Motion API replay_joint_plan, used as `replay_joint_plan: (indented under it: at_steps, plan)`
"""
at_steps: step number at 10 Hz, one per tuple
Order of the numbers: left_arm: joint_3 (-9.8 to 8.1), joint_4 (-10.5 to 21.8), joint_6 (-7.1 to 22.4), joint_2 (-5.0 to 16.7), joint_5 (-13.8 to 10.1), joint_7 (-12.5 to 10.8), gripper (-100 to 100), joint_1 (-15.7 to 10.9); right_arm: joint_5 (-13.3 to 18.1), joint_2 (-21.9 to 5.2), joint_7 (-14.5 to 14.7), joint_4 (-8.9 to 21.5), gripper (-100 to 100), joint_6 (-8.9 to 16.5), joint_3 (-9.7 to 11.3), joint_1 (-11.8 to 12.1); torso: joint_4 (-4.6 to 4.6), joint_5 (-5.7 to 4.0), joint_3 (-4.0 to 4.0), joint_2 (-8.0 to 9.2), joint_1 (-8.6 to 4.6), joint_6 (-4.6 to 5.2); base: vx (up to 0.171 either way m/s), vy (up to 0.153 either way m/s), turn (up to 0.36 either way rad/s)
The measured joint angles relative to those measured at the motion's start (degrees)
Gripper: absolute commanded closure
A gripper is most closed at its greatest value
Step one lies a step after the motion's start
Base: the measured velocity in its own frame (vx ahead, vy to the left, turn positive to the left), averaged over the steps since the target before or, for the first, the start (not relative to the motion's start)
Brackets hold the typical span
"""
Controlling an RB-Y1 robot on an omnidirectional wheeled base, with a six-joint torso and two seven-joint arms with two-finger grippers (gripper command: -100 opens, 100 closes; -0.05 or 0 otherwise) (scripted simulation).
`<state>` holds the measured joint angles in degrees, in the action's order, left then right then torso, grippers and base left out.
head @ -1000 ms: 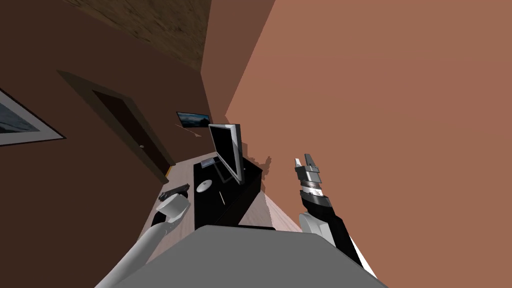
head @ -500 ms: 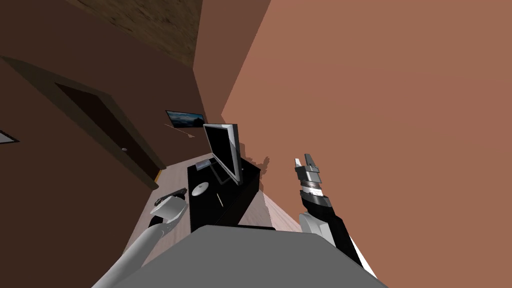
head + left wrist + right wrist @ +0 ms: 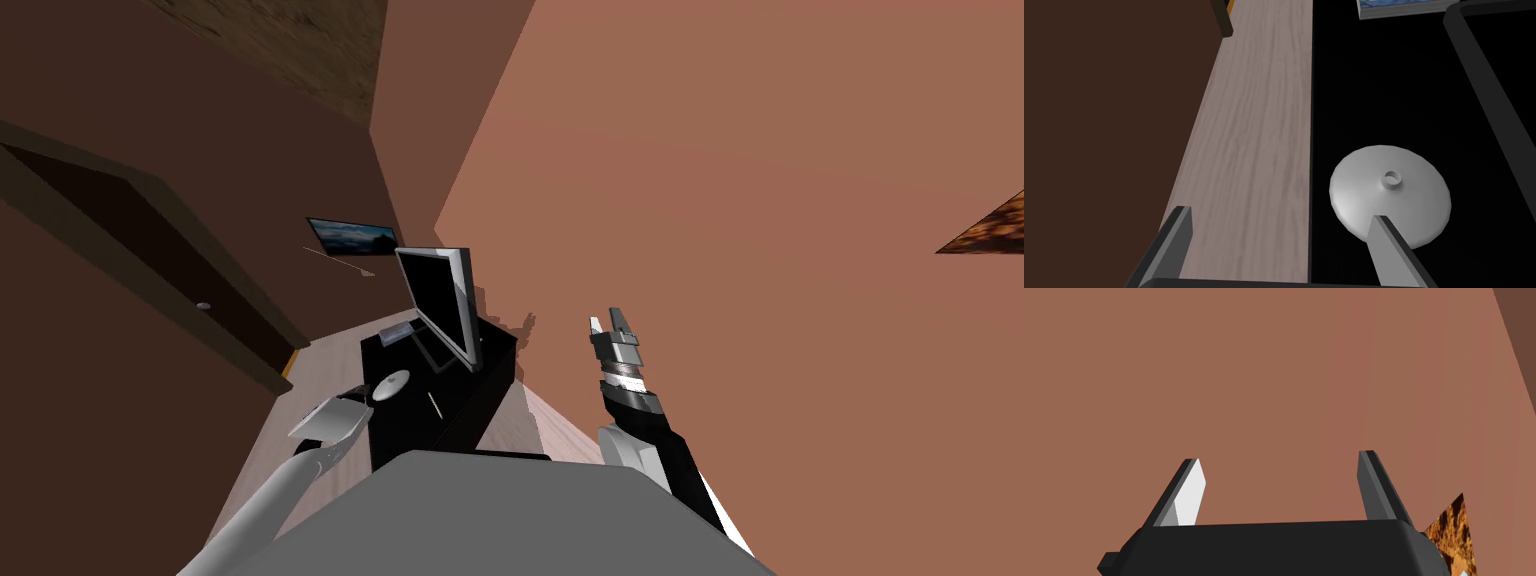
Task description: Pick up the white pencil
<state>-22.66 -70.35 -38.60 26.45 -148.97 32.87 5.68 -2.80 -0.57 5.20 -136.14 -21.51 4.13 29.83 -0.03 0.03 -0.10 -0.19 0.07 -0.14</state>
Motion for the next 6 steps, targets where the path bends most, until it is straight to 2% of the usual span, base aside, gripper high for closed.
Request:
replay_joint_plan:
  at_steps: [1,2,3,4,5,6]
  plan:
    - [-0.69,1.7,-0.1,0.3,-1.6,0.8,-100,-0.2,0.0,0.0,0.0,0.0,0,0.0,0.0,0.0,0.01,0.00,0.03,0.05,0.05,0.08,-0.037,0.034,-0.225]
    - [-1.05,4.1,0.0,0.5,-2.9,1.3,-100,-0.8,0.0,0.0,0.0,0.0,0,0.0,0.0,0.0,0.02,0.02,0.05,0.09,0.10,0.02,-0.020,0.020,-0.011]
    - [-1.09,4.2,-0.4,0.5,-4.7,1.8,-100,-0.8,0.0,0.0,0.0,0.0,0,0.0,0.0,0.0,0.02,0.01,0.04,0.07,0.06,-0.01,-0.003,0.003,0.024]
    - [-1.12,4.1,-0.7,0.4,-6.3,2.0,-100,-0.6,0.0,0.0,0.0,0.0,0,0.0,0.0,0.0,0.00,0.00,0.01,0.02,0.00,-0.01,-0.022,0.009,-0.317]
    - [-1.70,5.7,-1.1,0.8,-7.8,3.0,-100,-1.0,0.0,0.0,0.0,0.0,0,0.0,0.0,0.0,0.02,0.00,0.03,0.05,0.02,0.08,-0.029,0.027,-0.247]
    - [-2.02,6.9,-1.6,1.0,-9.3,3.9,-100,-1.2,0.0,0.0,0.0,0.0,0,0.0,0.0,0.0,0.02,0.01,0.04,0.07,0.07,0.01,-0.013,0.018,-0.016]
